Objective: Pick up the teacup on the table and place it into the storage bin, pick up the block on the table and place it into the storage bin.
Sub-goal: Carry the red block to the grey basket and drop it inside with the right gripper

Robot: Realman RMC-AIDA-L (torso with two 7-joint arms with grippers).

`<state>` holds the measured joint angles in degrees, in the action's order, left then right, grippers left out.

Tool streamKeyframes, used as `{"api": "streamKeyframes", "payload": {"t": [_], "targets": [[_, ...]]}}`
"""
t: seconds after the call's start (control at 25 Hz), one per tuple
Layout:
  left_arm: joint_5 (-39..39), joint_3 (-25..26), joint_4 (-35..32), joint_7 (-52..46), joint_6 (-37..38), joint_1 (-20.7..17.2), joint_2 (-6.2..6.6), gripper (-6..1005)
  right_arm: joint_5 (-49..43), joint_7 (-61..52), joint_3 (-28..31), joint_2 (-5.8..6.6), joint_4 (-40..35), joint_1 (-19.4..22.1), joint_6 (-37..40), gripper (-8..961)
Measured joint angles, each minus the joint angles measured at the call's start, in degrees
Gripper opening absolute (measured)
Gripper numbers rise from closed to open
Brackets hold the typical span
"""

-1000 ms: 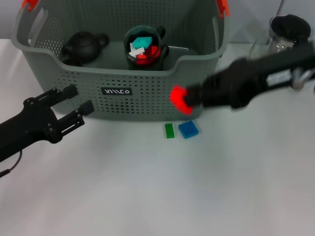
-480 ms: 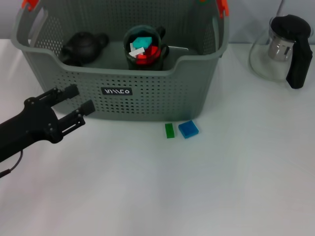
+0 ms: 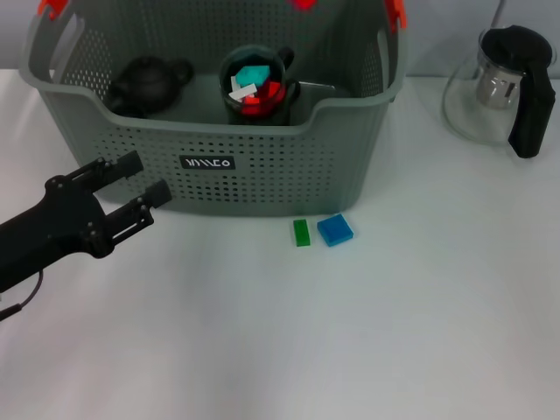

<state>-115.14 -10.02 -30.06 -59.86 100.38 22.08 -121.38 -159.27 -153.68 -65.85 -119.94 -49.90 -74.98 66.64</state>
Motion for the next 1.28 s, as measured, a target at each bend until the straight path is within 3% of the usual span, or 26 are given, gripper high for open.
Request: {"api": "streamKeyframes", "payload": {"t": [0.16,0.36,0.48,1.0,1.28], "targets": [[0.0,-0.01,0.0,-0.02,0.24,-0.01,0.0,627,-0.79,0.36,-2.18,-0.29,8.9,-4.17,-6.26,197],[0.0,0.0,0.11,-0.06,0.25,-0.02,-0.06,627,2.1,0.22,-7.92,-0.76,12.28,-4.96,-10.66,196],[0.0,0.0,0.2,-0.07,0.17,0.0,-0.08,627,3.67,-0.03,-10.97,-0.78,13.25,-5.05,-12.16,196],[0.0,0.0,0.44,-0.08,-0.25,0.24,0.07,628,4.68,-0.86,-14.56,-0.9,13.65,-5.41,-12.3,195],[0.0,0.05,0.44,-0.08,-0.34,0.25,0.11,628,4.65,-0.66,-14.86,-0.85,13.62,-5.83,-12.58,298]]}}
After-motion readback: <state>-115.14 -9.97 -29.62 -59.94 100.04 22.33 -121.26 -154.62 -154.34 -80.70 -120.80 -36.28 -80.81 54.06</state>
